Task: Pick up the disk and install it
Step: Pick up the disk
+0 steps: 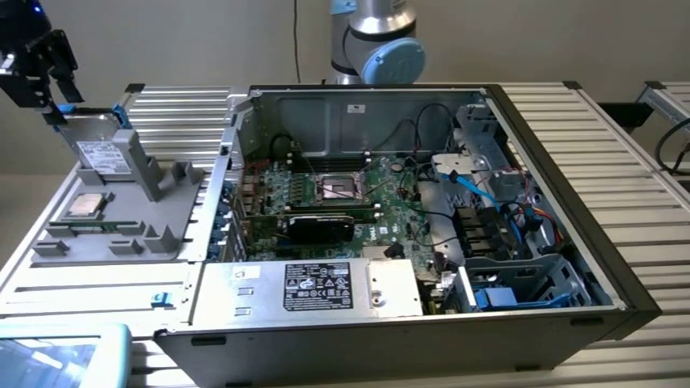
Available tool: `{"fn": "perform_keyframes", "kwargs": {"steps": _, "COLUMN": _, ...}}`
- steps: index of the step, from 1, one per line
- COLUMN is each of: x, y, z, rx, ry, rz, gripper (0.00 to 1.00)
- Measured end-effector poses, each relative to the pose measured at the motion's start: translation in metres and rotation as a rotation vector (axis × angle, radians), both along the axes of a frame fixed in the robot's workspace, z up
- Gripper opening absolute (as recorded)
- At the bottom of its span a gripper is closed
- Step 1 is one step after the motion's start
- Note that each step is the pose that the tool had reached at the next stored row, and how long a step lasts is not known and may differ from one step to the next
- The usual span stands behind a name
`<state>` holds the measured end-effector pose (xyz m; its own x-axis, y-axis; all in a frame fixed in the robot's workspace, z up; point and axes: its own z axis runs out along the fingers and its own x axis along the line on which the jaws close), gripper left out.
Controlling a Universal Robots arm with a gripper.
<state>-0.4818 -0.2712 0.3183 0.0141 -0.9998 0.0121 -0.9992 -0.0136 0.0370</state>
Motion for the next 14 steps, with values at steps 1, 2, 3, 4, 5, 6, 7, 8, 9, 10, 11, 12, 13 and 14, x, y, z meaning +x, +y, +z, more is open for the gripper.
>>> {"fn": "perform_keyframes", "kwargs": {"steps": 1, "x": 0.0, "y": 0.0, "z": -0.0018, "rx": 0.0, "ry": -0.0011, "rz": 0.0, "gripper": 0.66}}
{"fn": "perform_keyframes", "kwargs": {"steps": 2, "x": 0.0, "y": 0.0, "z": -0.0032, "rx": 0.0, "ry": -0.0035, "rz": 0.0, "gripper": 0.66}}
{"fn": "perform_keyframes", "kwargs": {"steps": 3, "x": 0.0, "y": 0.0, "z": -0.0037, "rx": 0.0, "ry": -0.0066, "rz": 0.0, "gripper": 0.66}}
{"fn": "perform_keyframes", "kwargs": {"steps": 4, "x": 0.0, "y": 0.0, "z": -0.0037, "rx": 0.0, "ry": -0.0067, "rz": 0.0, "gripper": 0.66}}
{"fn": "perform_keyframes", "kwargs": {"steps": 5, "x": 0.0, "y": 0.0, "z": -0.0037, "rx": -0.0001, "ry": -0.0068, "rz": 0.0, "gripper": 0.66}}
{"fn": "perform_keyframes", "kwargs": {"steps": 6, "x": 0.0, "y": 0.0, "z": -0.0037, "rx": -0.0001, "ry": -0.0068, "rz": 0.0, "gripper": 0.66}}
{"fn": "perform_keyframes", "kwargs": {"steps": 7, "x": 0.0, "y": 0.0, "z": -0.0037, "rx": -0.0001, "ry": -0.0069, "rz": 0.0, "gripper": 0.66}}
{"fn": "perform_keyframes", "kwargs": {"steps": 8, "x": 0.0, "y": 0.0, "z": -0.0039, "rx": 0.0, "ry": -0.0072, "rz": 0.0, "gripper": 0.66}}
{"fn": "perform_keyframes", "kwargs": {"steps": 9, "x": 0.0, "y": 0.0, "z": -0.0047, "rx": 0.0, "ry": -0.0096, "rz": 0.0, "gripper": 0.66}}
{"fn": "perform_keyframes", "kwargs": {"steps": 10, "x": 0.0, "y": 0.0, "z": -0.0057, "rx": 0.0, "ry": -0.0142, "rz": 0.0, "gripper": 0.66}}
{"fn": "perform_keyframes", "kwargs": {"steps": 11, "x": -0.0001, "y": 0.0, "z": -0.0068, "rx": 0.0, "ry": -0.0184, "rz": 0.0, "gripper": 0.66}}
{"fn": "perform_keyframes", "kwargs": {"steps": 12, "x": -0.0002, "y": 0.0, "z": -0.0079, "rx": -0.0001, "ry": -0.0217, "rz": 0.0, "gripper": 0.66}}
{"fn": "perform_keyframes", "kwargs": {"steps": 13, "x": -0.0003, "y": 0.0, "z": -0.0095, "rx": 0.0, "ry": -0.0241, "rz": 0.0, "gripper": 0.66}}
{"fn": "perform_keyframes", "kwargs": {"steps": 14, "x": -0.0006, "y": 0.0, "z": -0.0112, "rx": 0.0, "ry": -0.0252, "rz": 0.0, "gripper": 0.66}}
